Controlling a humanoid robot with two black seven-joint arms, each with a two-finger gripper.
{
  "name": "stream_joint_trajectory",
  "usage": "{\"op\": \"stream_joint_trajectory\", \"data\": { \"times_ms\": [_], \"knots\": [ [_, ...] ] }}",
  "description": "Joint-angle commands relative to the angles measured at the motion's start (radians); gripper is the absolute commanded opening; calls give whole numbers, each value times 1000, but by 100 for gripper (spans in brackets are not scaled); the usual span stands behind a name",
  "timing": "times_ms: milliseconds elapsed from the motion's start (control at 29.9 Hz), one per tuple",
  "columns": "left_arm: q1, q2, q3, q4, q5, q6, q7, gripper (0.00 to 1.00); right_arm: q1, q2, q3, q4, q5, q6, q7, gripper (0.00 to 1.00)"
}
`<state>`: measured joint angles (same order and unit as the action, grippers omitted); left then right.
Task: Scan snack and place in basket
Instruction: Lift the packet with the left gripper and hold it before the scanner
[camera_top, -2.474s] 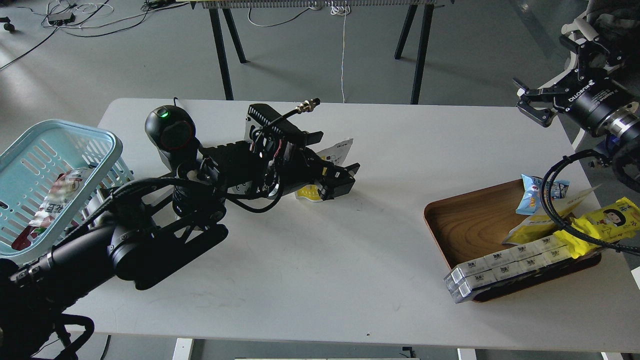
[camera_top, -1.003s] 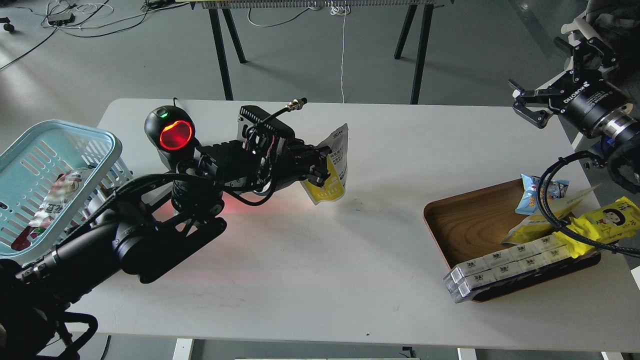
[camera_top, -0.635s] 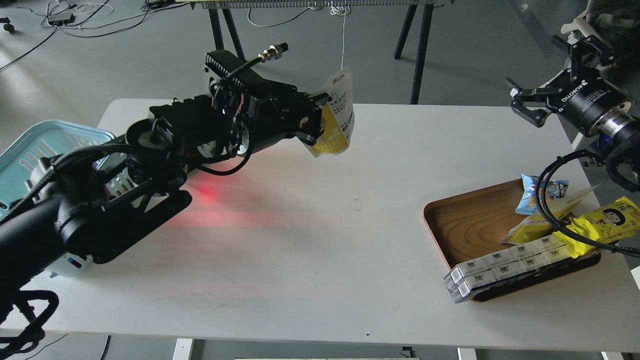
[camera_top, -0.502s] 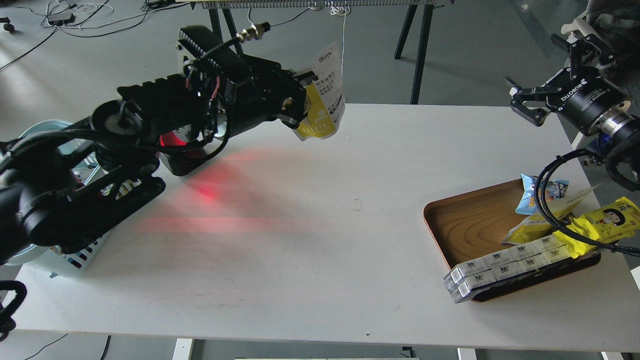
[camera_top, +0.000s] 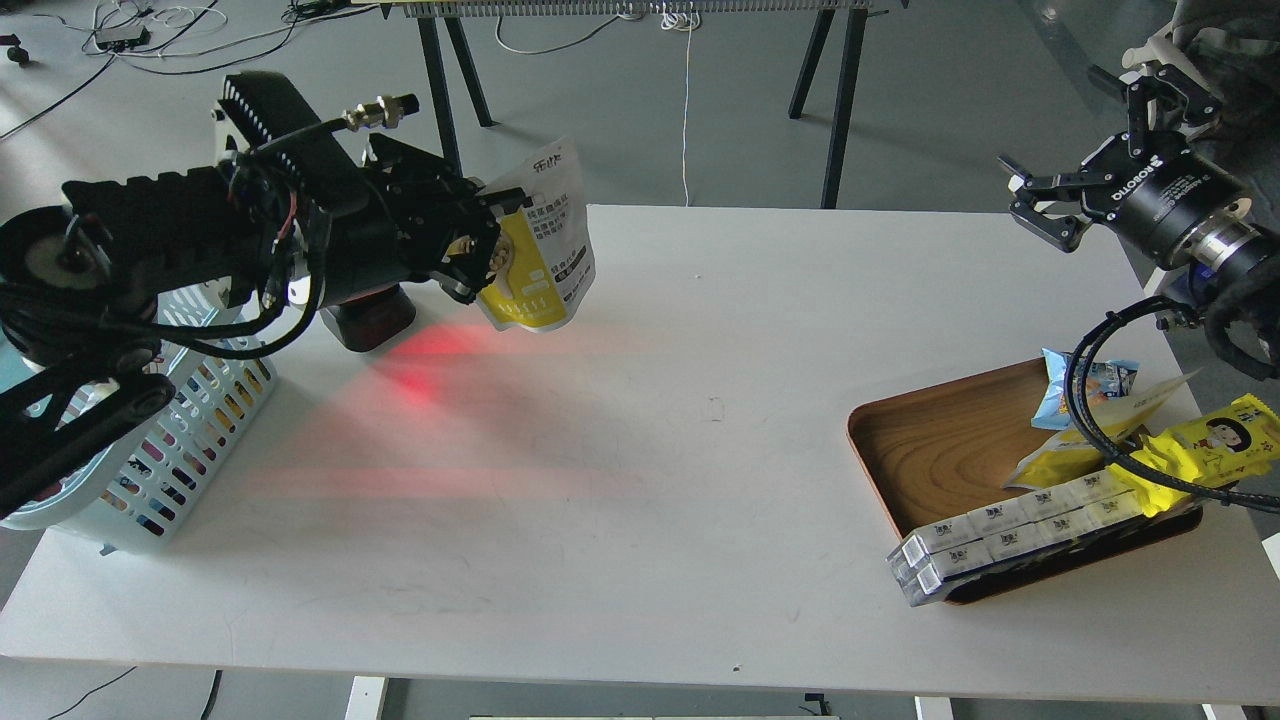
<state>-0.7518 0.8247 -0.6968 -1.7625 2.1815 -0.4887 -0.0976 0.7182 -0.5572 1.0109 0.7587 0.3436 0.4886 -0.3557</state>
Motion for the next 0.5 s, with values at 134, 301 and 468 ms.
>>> {"op": "stream_joint_trajectory", "data": {
  "times_ms": [134,301,468],
  "knots": [
    [51,-3,8,0,0,0,2,0,1,-7,2,2,0,0,0,99],
    [52,5,8,0,0,0,-1,0,1,-6,2,2,0,0,0,99],
    [52,19,8,0,0,0,-34,1,1,-6,0,2,0,0,0,99]
  ]
}}
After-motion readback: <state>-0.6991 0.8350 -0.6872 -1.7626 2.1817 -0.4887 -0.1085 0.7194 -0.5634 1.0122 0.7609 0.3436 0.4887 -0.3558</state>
